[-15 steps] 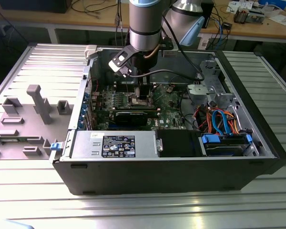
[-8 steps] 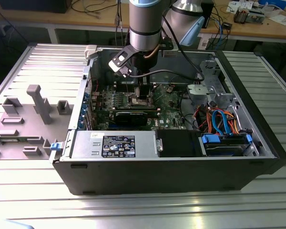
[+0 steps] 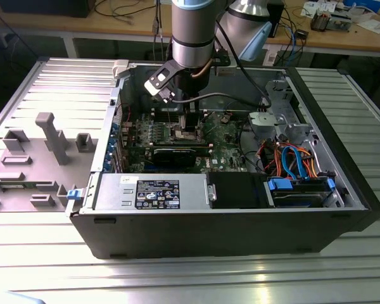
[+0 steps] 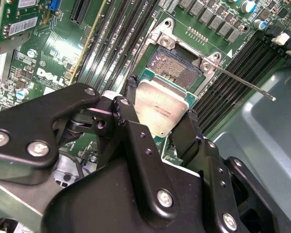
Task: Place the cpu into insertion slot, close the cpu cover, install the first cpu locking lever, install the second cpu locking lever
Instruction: 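Place the cpu into insertion slot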
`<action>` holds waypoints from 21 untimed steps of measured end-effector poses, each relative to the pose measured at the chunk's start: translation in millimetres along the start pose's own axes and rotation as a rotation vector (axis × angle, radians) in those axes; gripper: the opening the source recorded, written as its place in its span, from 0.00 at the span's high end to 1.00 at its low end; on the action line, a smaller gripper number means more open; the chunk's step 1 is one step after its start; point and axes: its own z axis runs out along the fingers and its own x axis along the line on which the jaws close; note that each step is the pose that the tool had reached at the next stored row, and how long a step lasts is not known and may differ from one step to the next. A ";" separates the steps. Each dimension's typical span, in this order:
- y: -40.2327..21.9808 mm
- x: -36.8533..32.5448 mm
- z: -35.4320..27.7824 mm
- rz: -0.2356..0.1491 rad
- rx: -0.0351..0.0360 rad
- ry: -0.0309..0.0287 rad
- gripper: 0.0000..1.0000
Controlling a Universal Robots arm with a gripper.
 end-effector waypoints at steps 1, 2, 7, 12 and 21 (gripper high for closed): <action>0.0 0.0 0.0 0.000 0.0000 0.0006 0.45; 0.0 0.0 0.0 0.000 0.0000 0.0015 0.45; 0.0 0.1 0.1 0.000 -0.0001 0.0047 0.45; -0.2 4.1 8.4 0.001 -0.0002 0.0046 0.45; -6.6 4.9 21.3 0.001 -0.0001 0.0046 0.45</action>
